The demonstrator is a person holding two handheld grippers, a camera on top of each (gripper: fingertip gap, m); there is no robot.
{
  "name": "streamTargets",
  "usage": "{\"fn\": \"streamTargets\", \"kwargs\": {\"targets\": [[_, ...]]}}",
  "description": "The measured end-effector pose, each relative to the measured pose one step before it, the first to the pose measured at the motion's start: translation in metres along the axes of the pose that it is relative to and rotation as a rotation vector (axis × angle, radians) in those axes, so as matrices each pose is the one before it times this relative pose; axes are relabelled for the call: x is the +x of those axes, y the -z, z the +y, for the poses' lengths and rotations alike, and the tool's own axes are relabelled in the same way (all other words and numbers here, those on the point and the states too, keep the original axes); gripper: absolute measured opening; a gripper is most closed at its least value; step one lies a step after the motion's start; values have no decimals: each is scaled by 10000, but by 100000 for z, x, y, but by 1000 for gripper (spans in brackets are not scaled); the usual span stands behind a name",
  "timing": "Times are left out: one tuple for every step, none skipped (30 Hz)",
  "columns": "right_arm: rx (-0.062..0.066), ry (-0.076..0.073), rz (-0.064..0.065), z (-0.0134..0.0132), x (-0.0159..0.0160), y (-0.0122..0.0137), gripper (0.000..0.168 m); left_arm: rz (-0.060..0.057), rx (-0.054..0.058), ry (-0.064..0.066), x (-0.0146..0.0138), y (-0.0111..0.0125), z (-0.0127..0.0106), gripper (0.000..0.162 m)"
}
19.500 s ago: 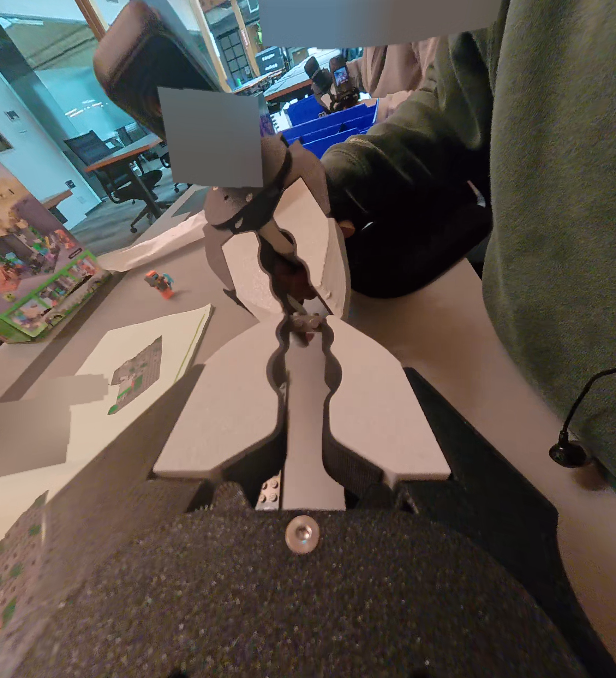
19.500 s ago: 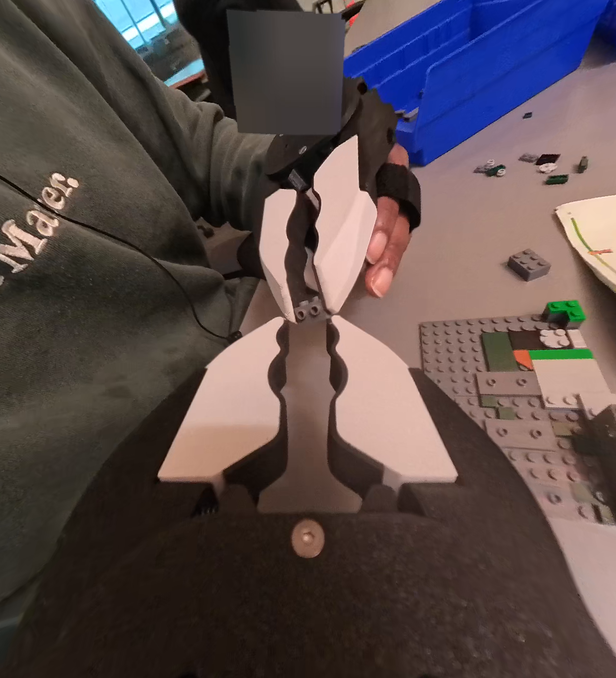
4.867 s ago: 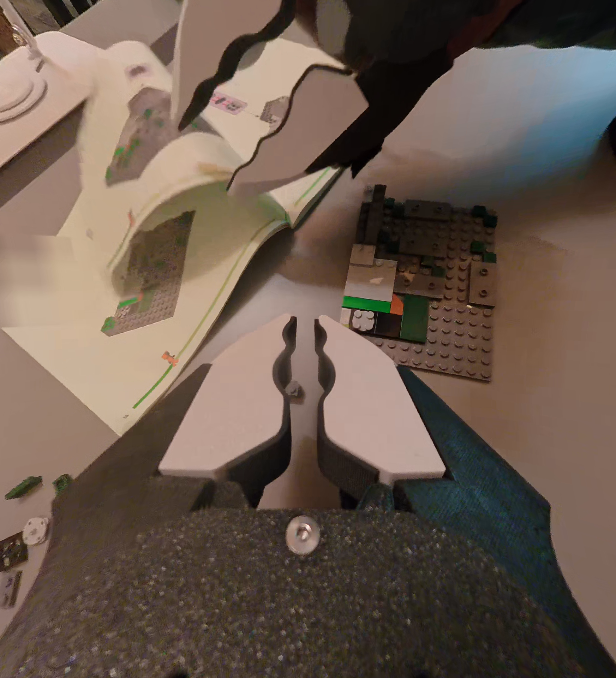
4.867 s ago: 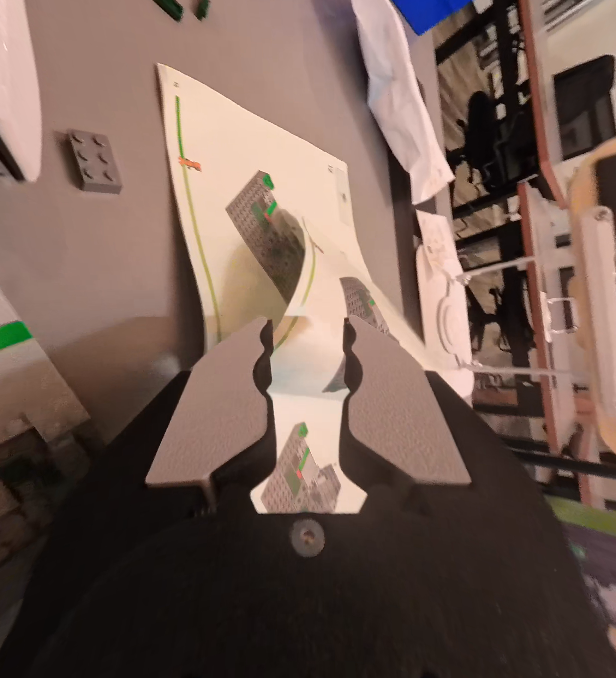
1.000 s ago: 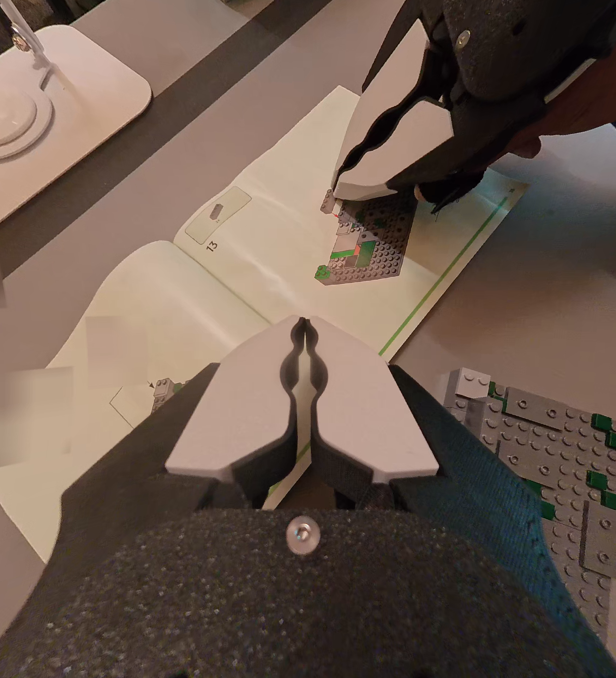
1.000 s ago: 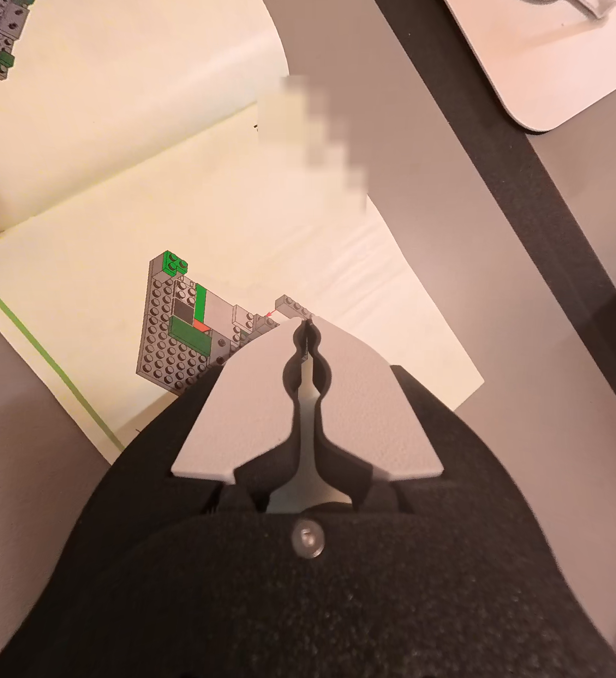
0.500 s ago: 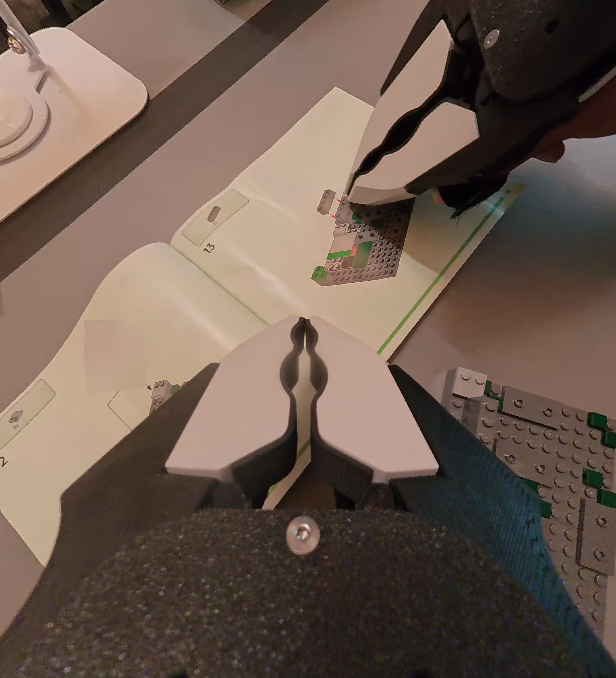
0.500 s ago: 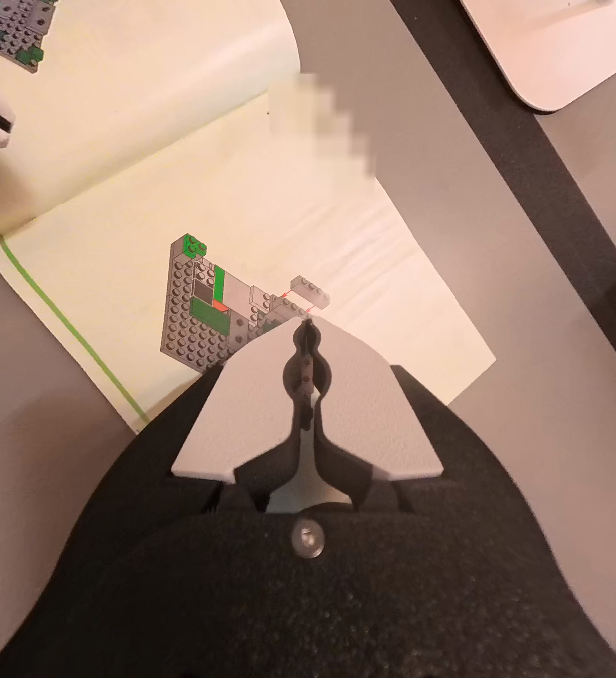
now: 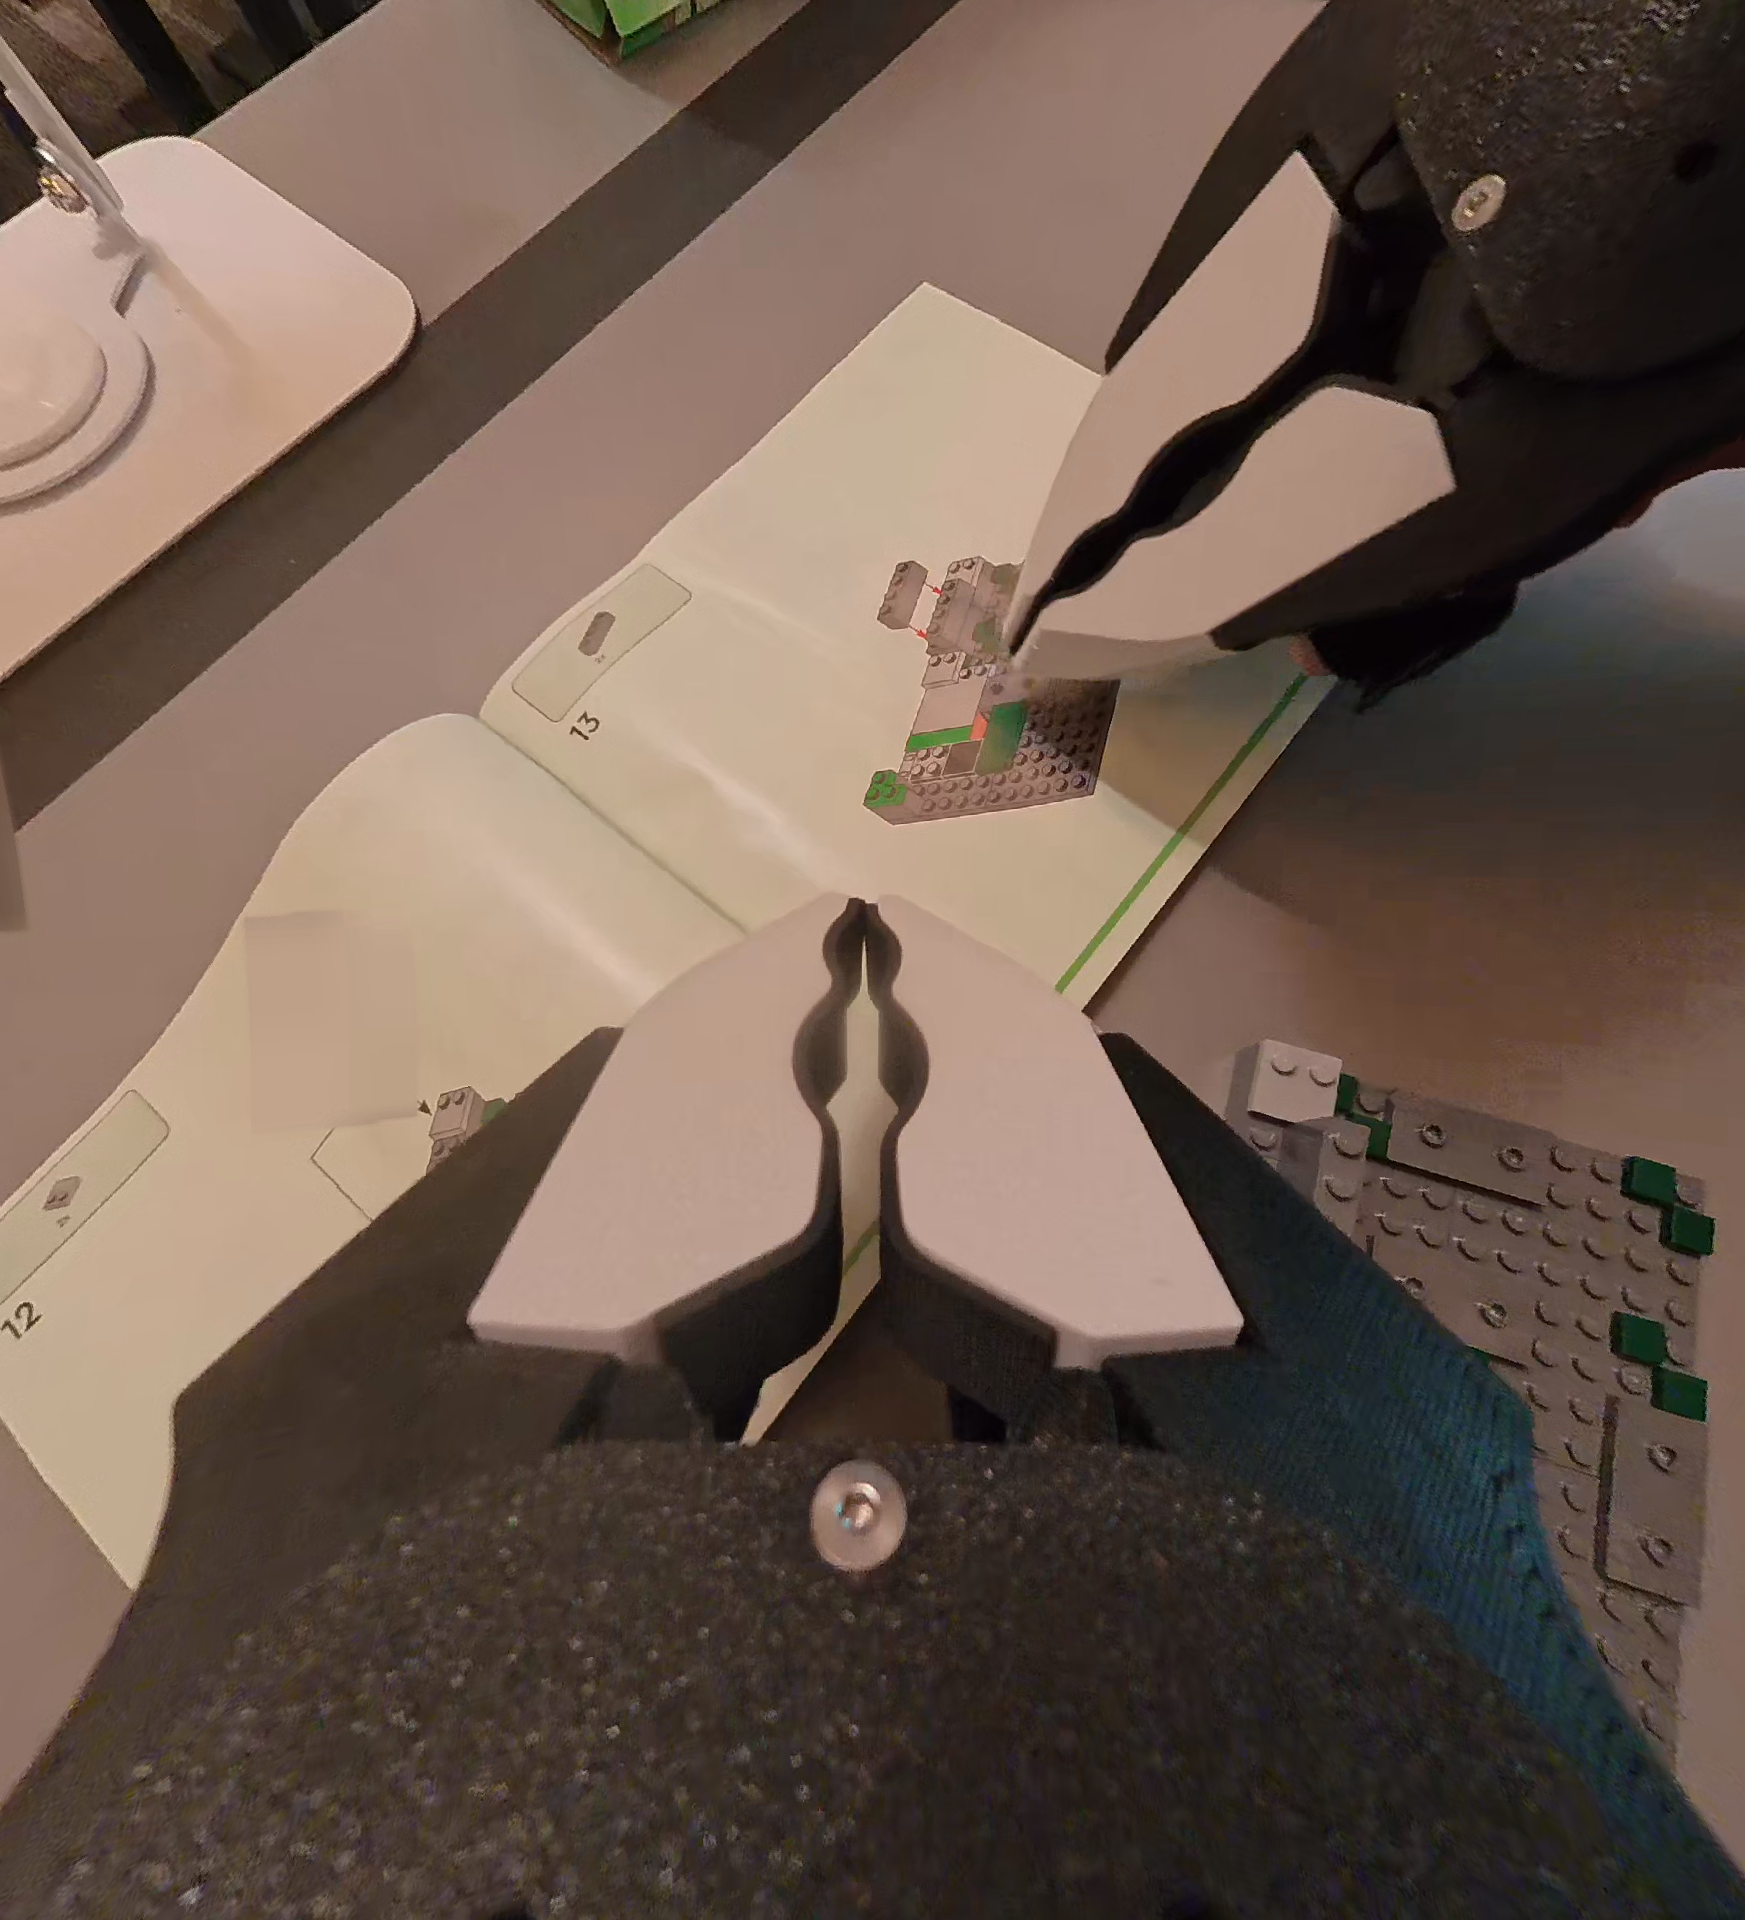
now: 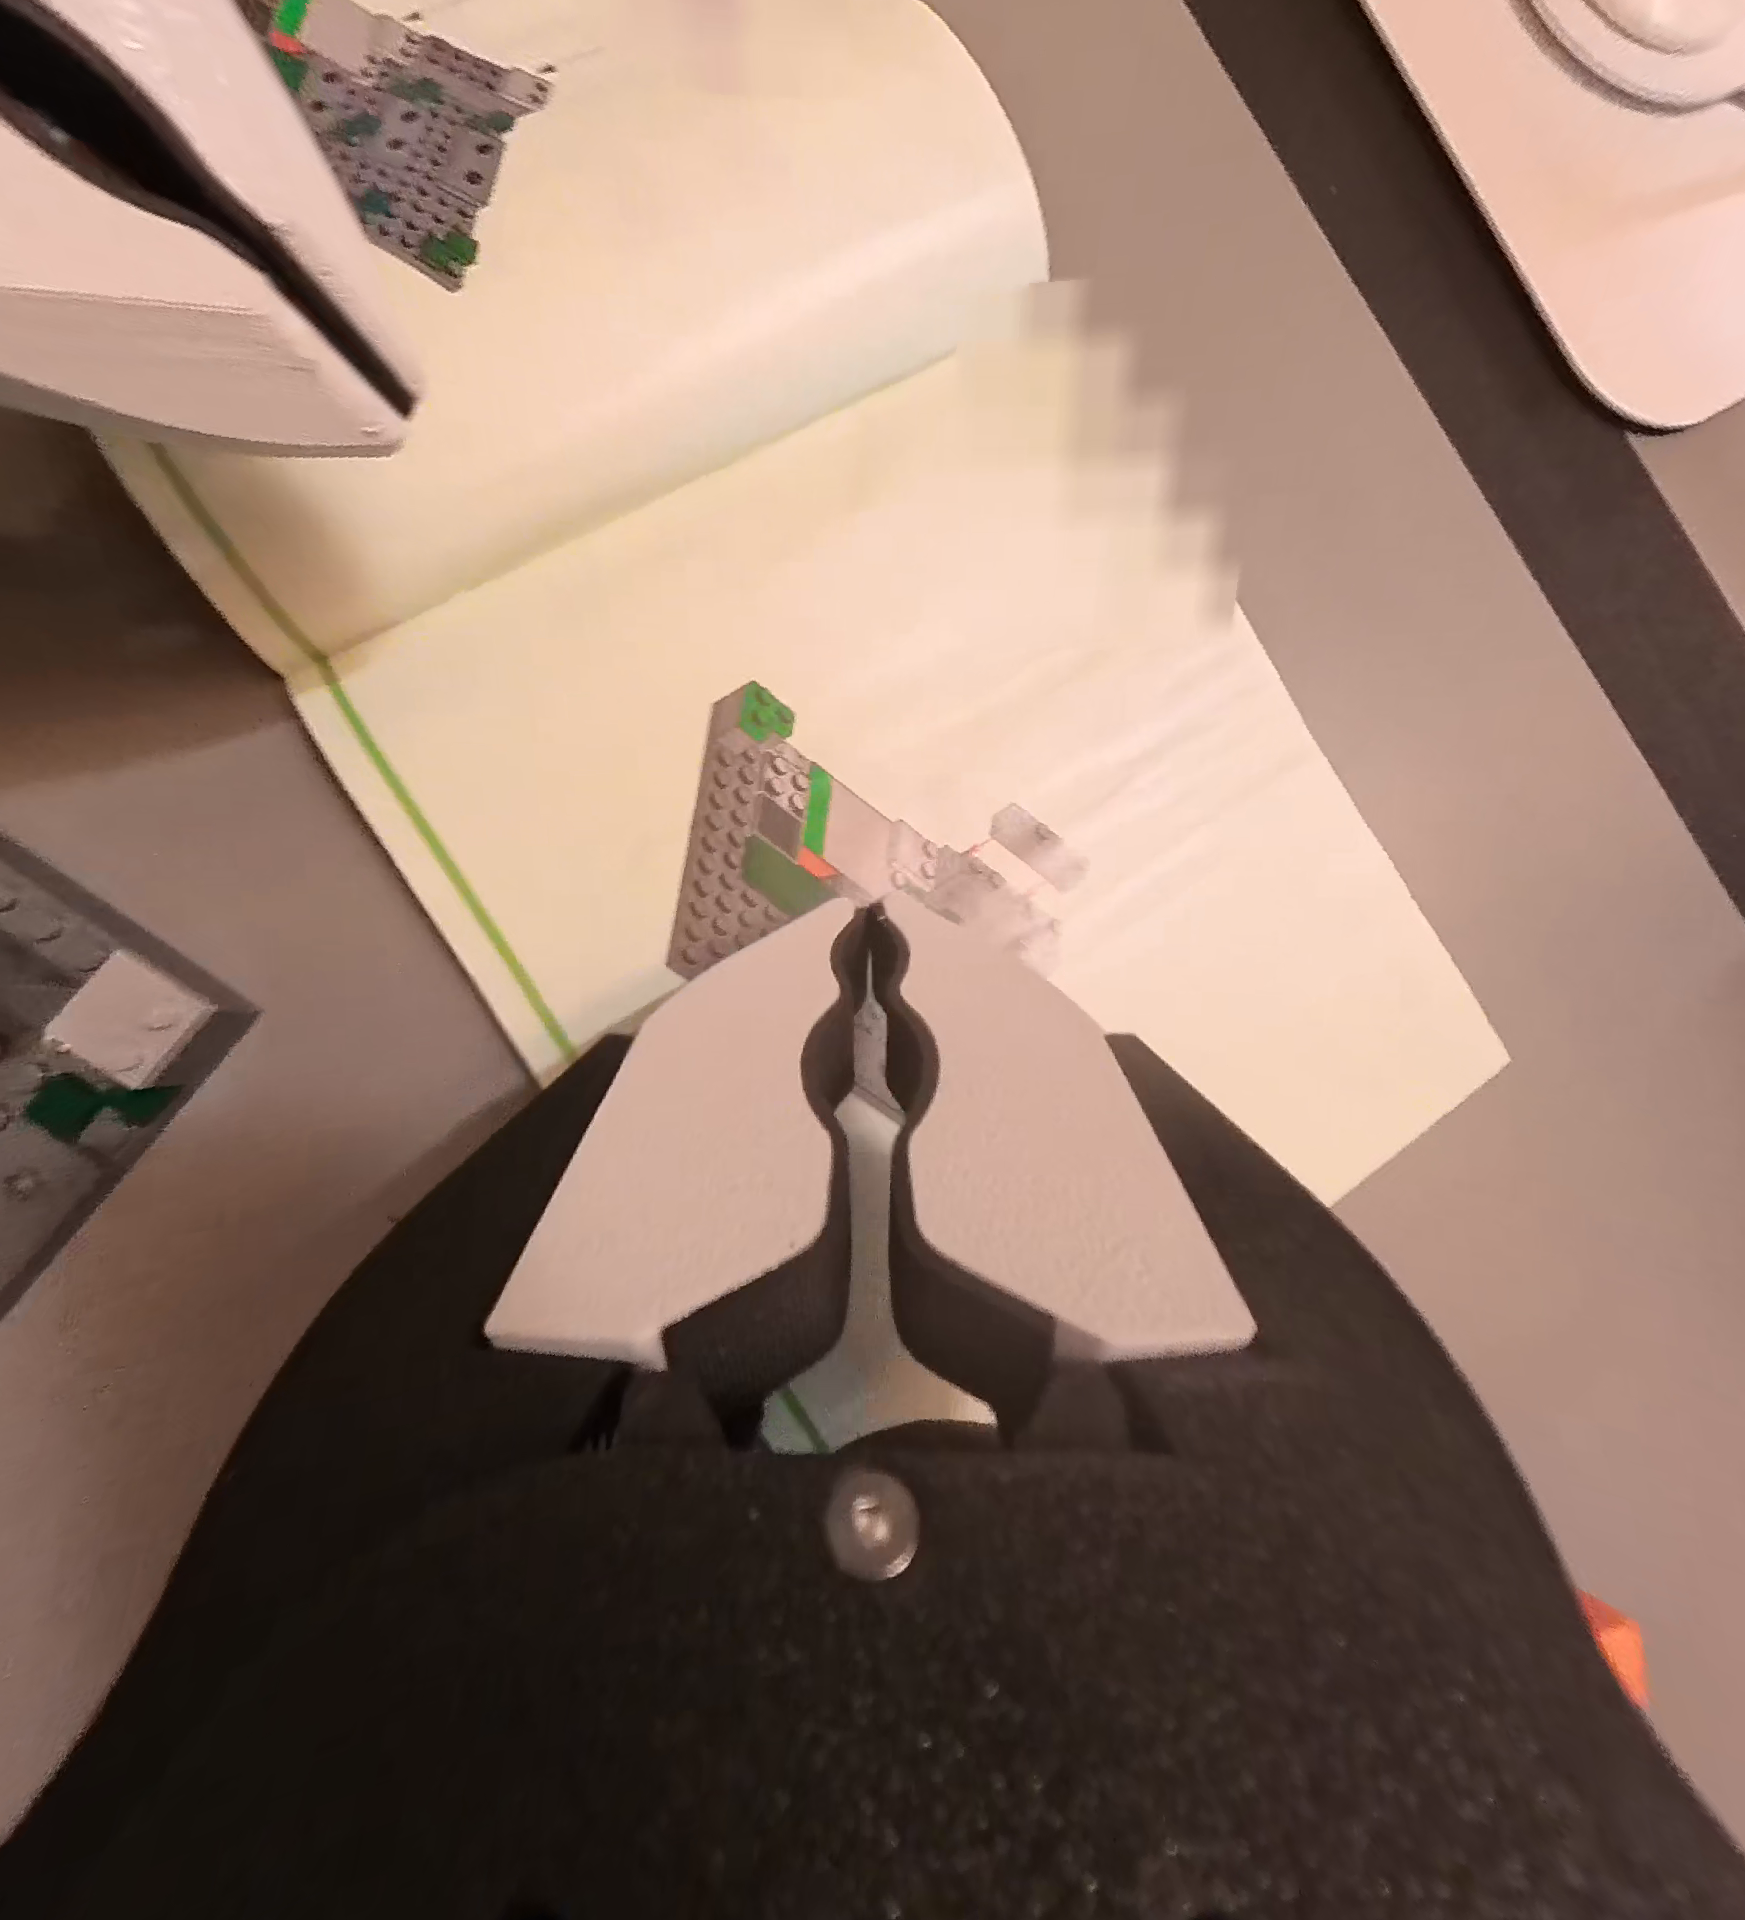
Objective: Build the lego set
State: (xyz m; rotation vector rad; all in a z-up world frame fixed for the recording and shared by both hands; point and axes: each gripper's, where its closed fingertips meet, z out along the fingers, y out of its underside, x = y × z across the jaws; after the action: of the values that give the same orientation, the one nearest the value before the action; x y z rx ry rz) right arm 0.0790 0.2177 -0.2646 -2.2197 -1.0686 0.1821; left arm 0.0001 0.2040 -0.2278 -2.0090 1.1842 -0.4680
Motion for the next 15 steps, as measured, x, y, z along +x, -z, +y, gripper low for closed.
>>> {"fn": "streamTargets", "kwargs": {"targets": [[36,81,-49,-66,-311,161,0,16,2,-9,48,35,-13,0],[62,64,-102,-105,-396,179,0,17,-5,-19,60,38,-21,0],[107,60,-158,-163,-494,191,0,12,-5,-28,50,55,-19,0],[136,82,-220,-196,-642,201,0,9,-2,-34,57,80,-40,0],[146,139,-290,-213,-793,178,0,6,-10,-36,45,99,-32,0],[151,209,-359,-222,-929,154,0,2,6,-28,31,103,-64,0],[141,261,-395,-214,-1005,89,0,-11,21,-7,13,131,-88,0],[137,317,-435,-187,-1061,53,0,-16,9,-4,9,133,-66,0],[172,354,-453,-217,-1063,20,0,-15,1,-4,22,153,-45,0],[206,333,-447,-231,-980,-5,0,17,5,-21,85,173,-46,0],[204,264,-478,-211,-935,-29,0,49,5,-33,136,192,-18,0],[199,187,-494,-203,-859,-38,0,50,-9,-27,148,193,32,0],[171,120,-425,-183,-668,-50,0,29,-13,-15,91,199,83,0],[112,80,-350,-125,-468,-66,0,37,-34,-11,117,182,189,0],[55,70,-307,-67,-315,-74,0,53,-55,2,134,176,293,0]]}}
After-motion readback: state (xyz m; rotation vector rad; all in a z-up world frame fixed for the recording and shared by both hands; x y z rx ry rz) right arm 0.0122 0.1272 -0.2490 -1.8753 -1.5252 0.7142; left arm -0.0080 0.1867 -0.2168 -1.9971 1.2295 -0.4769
